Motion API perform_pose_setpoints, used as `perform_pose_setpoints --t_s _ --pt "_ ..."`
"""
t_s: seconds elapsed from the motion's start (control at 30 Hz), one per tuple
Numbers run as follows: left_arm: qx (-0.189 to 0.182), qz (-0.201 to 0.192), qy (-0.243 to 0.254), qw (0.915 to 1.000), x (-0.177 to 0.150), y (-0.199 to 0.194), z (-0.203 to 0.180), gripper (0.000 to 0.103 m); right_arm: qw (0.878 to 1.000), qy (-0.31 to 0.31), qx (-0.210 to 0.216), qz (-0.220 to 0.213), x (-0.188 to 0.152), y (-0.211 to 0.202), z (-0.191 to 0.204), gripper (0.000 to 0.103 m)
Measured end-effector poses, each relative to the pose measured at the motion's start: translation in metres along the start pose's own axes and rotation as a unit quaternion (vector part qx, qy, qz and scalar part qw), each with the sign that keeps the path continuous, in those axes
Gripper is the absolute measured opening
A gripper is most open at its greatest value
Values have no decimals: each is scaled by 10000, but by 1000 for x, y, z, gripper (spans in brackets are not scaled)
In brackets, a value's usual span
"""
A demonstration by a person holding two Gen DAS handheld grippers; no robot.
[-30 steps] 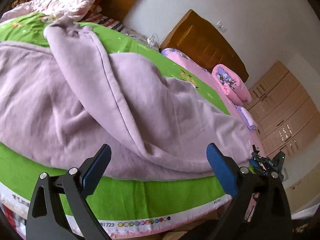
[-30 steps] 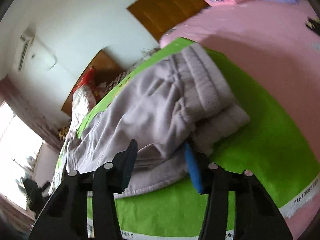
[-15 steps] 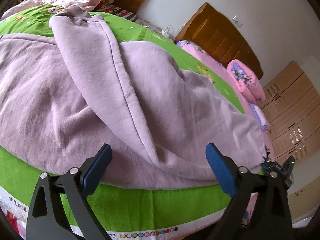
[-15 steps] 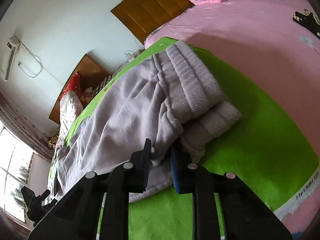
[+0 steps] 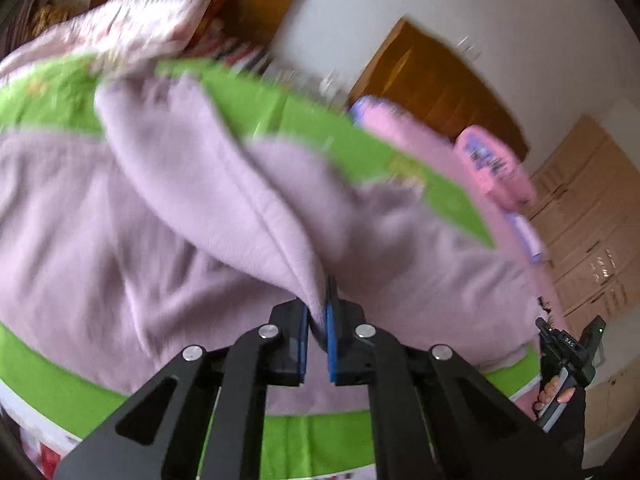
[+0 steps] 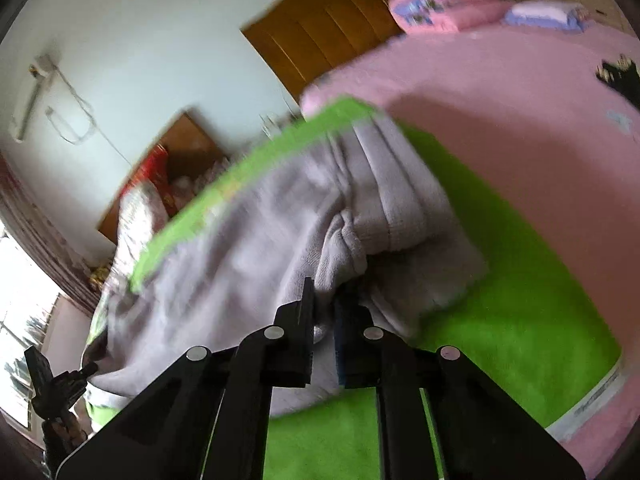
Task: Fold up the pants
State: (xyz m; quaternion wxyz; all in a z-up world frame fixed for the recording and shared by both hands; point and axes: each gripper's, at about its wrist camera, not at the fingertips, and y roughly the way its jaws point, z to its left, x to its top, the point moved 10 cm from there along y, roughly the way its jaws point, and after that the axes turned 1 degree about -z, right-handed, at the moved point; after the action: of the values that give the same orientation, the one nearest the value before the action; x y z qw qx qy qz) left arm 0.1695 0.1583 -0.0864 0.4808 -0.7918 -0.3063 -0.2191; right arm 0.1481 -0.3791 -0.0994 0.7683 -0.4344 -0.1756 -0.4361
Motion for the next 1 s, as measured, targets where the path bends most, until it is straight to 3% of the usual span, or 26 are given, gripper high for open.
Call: perform_pose_setpoints --t_s 0.1,0.27,0.5,0.6,0.67,0.7,0.73,0.77,0.8,0.87,0.93,1.0 --pt "66 -210 159 9996 3 -26 -4 7 9996 -204 98 -197 5 -21 14 9" --pt "175 528 -263 9981 -58 13 35 7 9987 229 -190 421 -48 3 -40 6" --pt "173 39 -82 9998 -47 1 29 8 9999 -8 -95 51 -35 -17 -21 6" --pt "292 177 -149 9993 -50 8 31 12 9992 66 -237 324 -54 -4 -39 6" --pt "421 251 -135 9987 -60 17 36 15 9997 63 -96 233 -55 -5 -42 4" --pt "372 180 -119 9991 -60 14 35 19 9996 73 -87 265 -55 -7 -42 18" --pt "351 183 -117 9991 -60 12 34 26 9990 81 -302 307 -53 -14 -44 54" --pt "442 78 -102 9989 -56 4 34 60 9979 97 -585 265 -48 -23 -49 67" --pt "735 -144 -59 9972 -50 -6 37 88 9982 28 -589 98 -41 -34 -47 70" --pt "1326 -641 164 9890 -36 -31 36 90 9962 -422 -709 -296 -24 -54 -34 68" --pt "1214 -881 472 9876 -26 -44 16 90 9886 -1094 -869 -554 -10 -63 -12 68" --pt "799 -939 875 9885 -21 -44 -18 96 9853 -1429 -763 -548 -6 -55 8 68"
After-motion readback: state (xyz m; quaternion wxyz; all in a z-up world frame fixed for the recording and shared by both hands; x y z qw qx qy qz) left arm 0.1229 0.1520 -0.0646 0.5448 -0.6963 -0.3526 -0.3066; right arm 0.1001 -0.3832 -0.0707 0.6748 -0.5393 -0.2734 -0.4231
